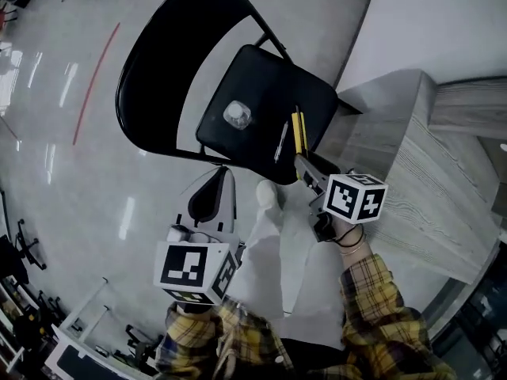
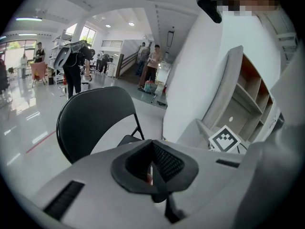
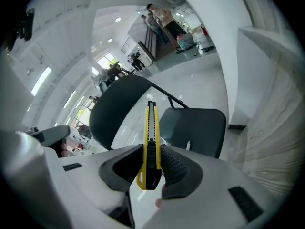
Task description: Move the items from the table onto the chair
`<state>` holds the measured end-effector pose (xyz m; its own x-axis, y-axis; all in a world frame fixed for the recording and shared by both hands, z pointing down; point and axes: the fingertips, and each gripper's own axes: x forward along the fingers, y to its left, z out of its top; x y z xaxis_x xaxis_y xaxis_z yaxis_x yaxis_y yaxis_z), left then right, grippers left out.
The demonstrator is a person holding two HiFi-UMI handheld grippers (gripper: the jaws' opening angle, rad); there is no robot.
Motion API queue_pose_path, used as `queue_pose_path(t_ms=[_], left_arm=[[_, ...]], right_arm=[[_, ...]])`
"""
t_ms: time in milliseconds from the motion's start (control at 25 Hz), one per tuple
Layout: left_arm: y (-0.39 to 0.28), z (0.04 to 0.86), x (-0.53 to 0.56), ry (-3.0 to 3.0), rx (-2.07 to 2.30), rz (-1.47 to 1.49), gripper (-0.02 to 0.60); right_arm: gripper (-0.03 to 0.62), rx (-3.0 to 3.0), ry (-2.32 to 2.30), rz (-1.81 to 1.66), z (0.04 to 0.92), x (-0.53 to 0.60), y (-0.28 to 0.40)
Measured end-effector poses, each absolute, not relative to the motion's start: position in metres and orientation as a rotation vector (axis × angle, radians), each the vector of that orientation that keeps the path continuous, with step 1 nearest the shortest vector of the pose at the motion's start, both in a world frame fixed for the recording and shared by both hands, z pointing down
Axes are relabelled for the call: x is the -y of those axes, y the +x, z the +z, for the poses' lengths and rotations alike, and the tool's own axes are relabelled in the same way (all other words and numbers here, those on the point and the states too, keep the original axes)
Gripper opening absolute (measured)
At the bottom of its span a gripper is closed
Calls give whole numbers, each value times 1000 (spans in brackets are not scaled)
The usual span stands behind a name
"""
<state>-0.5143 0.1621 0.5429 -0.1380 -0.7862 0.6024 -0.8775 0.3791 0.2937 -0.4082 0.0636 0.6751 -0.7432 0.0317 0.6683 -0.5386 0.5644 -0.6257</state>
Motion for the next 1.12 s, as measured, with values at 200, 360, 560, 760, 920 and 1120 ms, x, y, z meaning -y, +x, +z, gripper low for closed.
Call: queue_pose_path(t_ms=[200,360,560,760,920,1120], left_arm=[[-530,598,-160,1396,1915,145,3],[-538,631,-169,1355,1902,152,3],[-541,660,-180,1313,1872,153,3],[-540,668,-181,1312,1857,152,3],[-535,669,-179,1322,1851,158,3],[-530,663,-174,1341,1854,161,3]], right_arm=[[126,2033,597,1222,773,-46,-416],[126,1935,730,1229,836,-39,-409],[126,1853,802,1168,884,-37,-400],[126,1794,793,1046,915,-44,-396],[127,1774,769,998,927,-51,-394],[127,1766,747,1003,926,-51,-397]])
